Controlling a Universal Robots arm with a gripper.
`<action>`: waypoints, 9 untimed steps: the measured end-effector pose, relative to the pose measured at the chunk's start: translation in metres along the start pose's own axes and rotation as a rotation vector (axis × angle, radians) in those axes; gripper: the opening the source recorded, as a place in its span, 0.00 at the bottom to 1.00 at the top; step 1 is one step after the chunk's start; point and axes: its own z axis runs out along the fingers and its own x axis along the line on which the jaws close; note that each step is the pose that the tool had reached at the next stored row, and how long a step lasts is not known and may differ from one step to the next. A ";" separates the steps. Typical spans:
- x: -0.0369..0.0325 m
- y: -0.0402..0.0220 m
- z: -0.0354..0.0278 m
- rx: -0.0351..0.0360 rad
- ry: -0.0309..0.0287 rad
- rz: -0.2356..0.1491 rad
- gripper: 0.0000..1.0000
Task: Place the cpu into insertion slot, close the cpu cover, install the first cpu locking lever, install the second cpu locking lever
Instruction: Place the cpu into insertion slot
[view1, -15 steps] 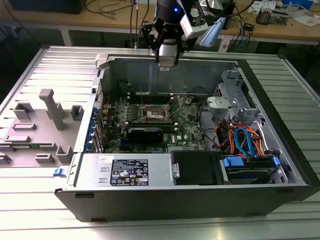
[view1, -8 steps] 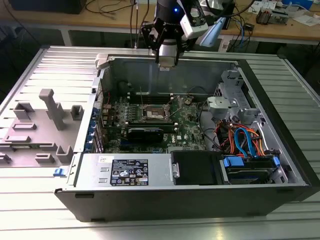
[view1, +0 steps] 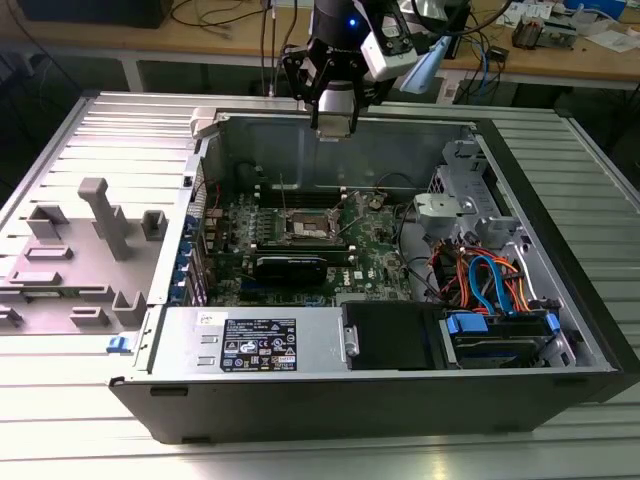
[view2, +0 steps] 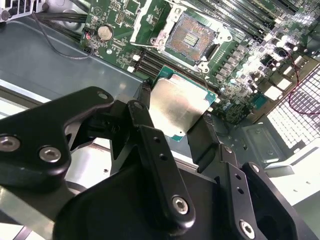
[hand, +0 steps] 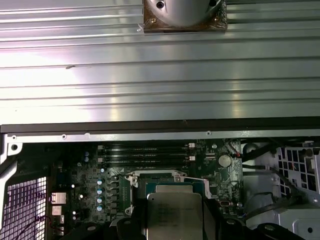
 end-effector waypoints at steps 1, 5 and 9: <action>0.0000 0.0000 0.0000 0.0000 -0.0001 0.000 0.54; 0.0000 -0.0003 0.0000 0.0000 -0.0001 0.000 0.54; 0.0000 -0.0009 0.0000 0.0001 -0.0001 0.000 0.54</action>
